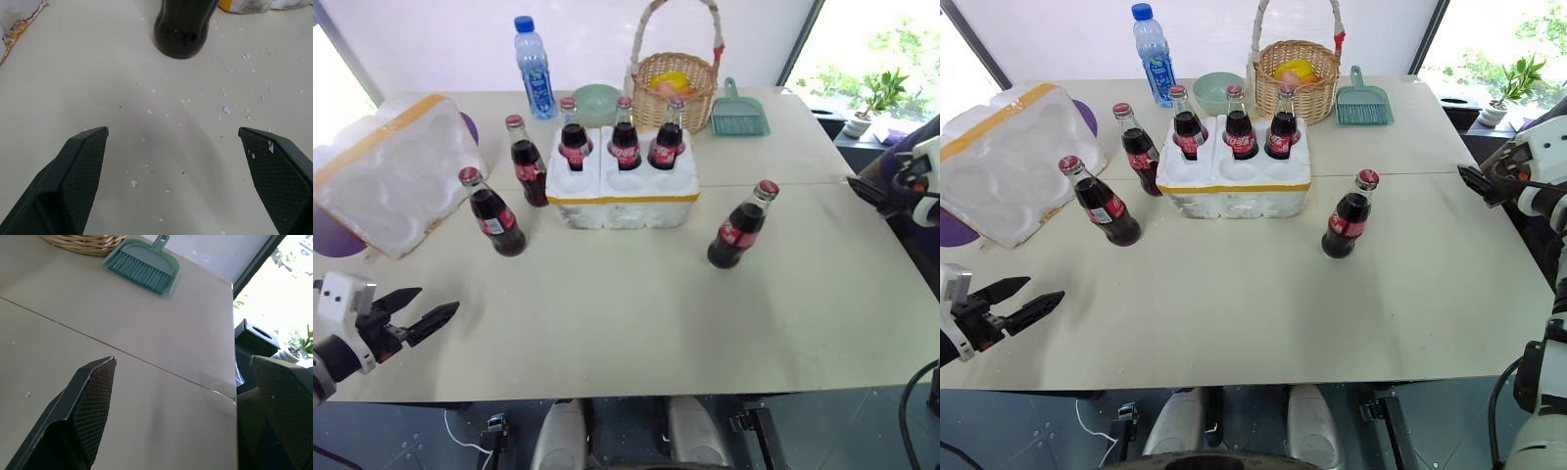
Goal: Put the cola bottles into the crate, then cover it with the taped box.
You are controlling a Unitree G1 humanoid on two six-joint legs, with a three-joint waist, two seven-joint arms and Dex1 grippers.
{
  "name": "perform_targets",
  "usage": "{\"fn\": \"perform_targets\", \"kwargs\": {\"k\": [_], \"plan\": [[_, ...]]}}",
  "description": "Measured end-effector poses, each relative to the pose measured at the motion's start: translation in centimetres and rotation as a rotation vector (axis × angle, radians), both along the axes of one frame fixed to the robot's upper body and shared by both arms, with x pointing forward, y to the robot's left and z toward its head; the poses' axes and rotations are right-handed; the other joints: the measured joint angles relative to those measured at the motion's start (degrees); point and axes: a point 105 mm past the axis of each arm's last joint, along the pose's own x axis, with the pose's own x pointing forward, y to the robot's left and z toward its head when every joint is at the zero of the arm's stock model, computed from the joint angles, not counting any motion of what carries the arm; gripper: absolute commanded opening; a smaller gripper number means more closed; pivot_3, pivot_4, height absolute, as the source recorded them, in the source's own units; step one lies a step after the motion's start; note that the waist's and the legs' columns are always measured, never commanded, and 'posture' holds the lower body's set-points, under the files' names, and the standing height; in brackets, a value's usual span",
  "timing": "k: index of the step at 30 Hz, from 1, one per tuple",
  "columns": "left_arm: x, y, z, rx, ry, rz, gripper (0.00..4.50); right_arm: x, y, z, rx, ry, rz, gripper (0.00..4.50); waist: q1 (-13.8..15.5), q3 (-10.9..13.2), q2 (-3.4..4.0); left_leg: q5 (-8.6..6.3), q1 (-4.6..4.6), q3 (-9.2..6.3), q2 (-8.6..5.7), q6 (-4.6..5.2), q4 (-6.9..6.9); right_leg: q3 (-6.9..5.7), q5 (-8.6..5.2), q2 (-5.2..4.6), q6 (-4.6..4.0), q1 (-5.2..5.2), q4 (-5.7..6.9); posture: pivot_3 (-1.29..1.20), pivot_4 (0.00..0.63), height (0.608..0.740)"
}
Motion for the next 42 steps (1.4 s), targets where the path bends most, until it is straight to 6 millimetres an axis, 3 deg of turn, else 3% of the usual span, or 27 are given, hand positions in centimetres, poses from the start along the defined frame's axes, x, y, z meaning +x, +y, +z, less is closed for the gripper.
{"fn": "perform_targets", "kwargs": {"k": [19, 24, 28, 30, 32, 39, 42], "plan": [[1.3, -0.5, 0.5, -0.065, -0.052, 0.038, 4.46, -0.1, -0.4, -0.6, 0.018, 0.011, -0.002, 4.50, 0.05, 0.00, 0.00, 0.00, 0.00, 0.00, -0.01, 0.00, 0.01, 0.00, 0.00, 0.01, 0.01, 0.01, 0.02, 0.00, 0.150, 0.740], [2.8, -1.8, 2.5, -0.081, -0.142, -0.009, 4.46, 0.2, 0.9, 1.2, 0.078, 0.015, 0.091, 4.50, 0.04, 0.02, 0.05, 0.01, 0.00, 0.00, -0.01, -0.01, 0.04, 0.00, 0.01, 0.02, 0.02, 0.01, 0.04, 0.00, 0.150, 0.740], [4.6, -2.9, 4.3, -0.086, -0.214, -0.049, 4.46, -0.9, 3.8, 6.7, 0.116, 0.030, 0.335, 4.50, 0.12, 0.23, 0.41, 0.01, -0.01, -0.01, -0.01, 0.00, 0.03, 0.00, 0.02, 0.04, 0.03, -0.01, 0.06, 0.00, 0.150, 0.740], [5.3, -3.6, 5.0, -0.082, -0.237, -0.075, 4.46, -2.3, 5.7, 10.5, 0.100, 0.009, 0.472, 4.50, 0.16, 0.25, 0.45, 0.00, -0.01, -0.05, 0.00, -0.01, -0.05, -0.03, 0.02, 0.08, 0.03, -0.03, 0.06, 0.00, 0.150, 0.740], [5.7, -4.1, 5.0, -0.077, -0.239, -0.094, 4.46, -3.8, 7.4, 12.6, 0.090, 0.027, 0.589, 4.50, 0.13, 0.24, 0.44, 0.00, -0.01, -0.07, 0.01, -0.01, -0.09, -0.03, 0.01, 0.09, 0.03, -0.04, 0.05, 0.00, 0.150, 0.740], [8.5, -4.9, 5.4, -0.040, -0.285, -0.124, 4.46, -9.9, 15.3, 14.8, 0.010, 0.194, 1.031, 4.50, 0.34, 0.28, 0.49, 0.00, -0.03, -0.06, 0.00, -0.02, -0.02, -0.03, 0.01, 0.05, 0.02, -0.05, 0.05, 0.00, 0.150, 0.740], [9.3, -5.5, 4.9, -0.029, -0.281, -0.138, 4.46, -11.2, 17.1, 14.4, -0.015, 0.234, 1.104, 4.50, 0.35, 0.28, 0.39, 0.00, -0.07, -0.03, -0.01, -0.03, 0.02, -0.03, 0.01, -0.01, 0.02, -0.04, 0.02, 0.00, 0.150, 0.740]]}}
